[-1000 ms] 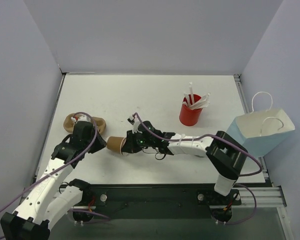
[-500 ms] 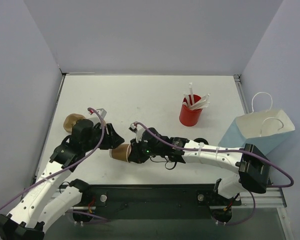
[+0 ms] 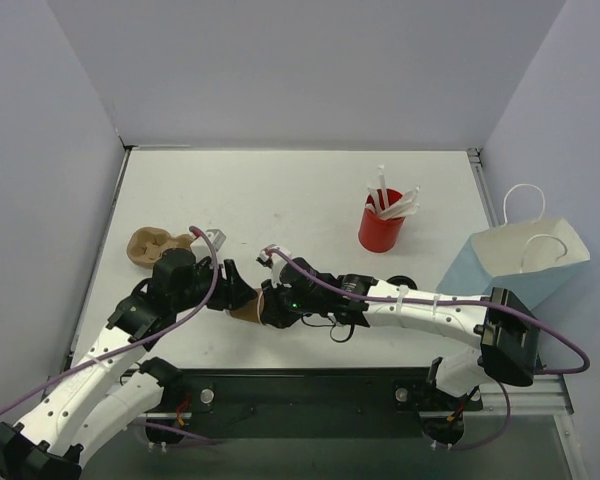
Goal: Pack the takeout coffee
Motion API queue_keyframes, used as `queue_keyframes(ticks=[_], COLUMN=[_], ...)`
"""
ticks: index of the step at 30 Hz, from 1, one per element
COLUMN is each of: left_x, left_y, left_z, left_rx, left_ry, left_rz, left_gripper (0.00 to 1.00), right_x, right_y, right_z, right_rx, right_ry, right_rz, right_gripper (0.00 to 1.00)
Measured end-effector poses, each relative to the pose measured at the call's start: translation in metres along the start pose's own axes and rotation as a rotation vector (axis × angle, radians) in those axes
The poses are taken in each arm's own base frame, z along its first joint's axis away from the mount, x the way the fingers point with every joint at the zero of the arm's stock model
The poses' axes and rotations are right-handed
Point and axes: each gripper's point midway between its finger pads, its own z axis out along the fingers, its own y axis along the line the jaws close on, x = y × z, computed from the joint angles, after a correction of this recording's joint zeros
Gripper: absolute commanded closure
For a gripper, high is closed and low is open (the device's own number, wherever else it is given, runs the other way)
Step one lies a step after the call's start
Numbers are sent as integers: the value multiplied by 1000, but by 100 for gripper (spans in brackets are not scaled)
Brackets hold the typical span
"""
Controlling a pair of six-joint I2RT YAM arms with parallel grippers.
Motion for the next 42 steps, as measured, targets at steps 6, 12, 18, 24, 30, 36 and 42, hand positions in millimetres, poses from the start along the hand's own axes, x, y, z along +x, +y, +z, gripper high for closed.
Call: queue_keyframes(ticks=[6, 12, 18, 24, 30, 36, 42], left_x=[9, 16, 21, 26, 29, 22, 21], left_y=[-3, -4, 4, 9, 8, 1, -3], left_z=[9, 18, 23, 27, 28, 20, 19], left_rx=[23, 23, -23, -36, -32, -6, 11], left_ry=[21, 44, 47, 43, 44, -1, -4], left_rz=[-10, 3, 13, 19, 15, 8, -4], left_gripper=[39, 40, 40, 40, 40, 41, 41], right_x=[-1, 4, 8, 8, 10, 9, 10], right_y=[1, -4, -9, -10, -13, -12, -12], right_z=[-1, -2, -3, -5, -6, -6, -6], right_rx=[9, 34, 61, 76, 90, 89, 90], right_ry=[-1, 17, 30, 38, 50, 46, 46], right_rz=[-4, -5, -10, -17, -18, -19, -20], right_gripper=[100, 100, 100, 100, 100, 100, 100])
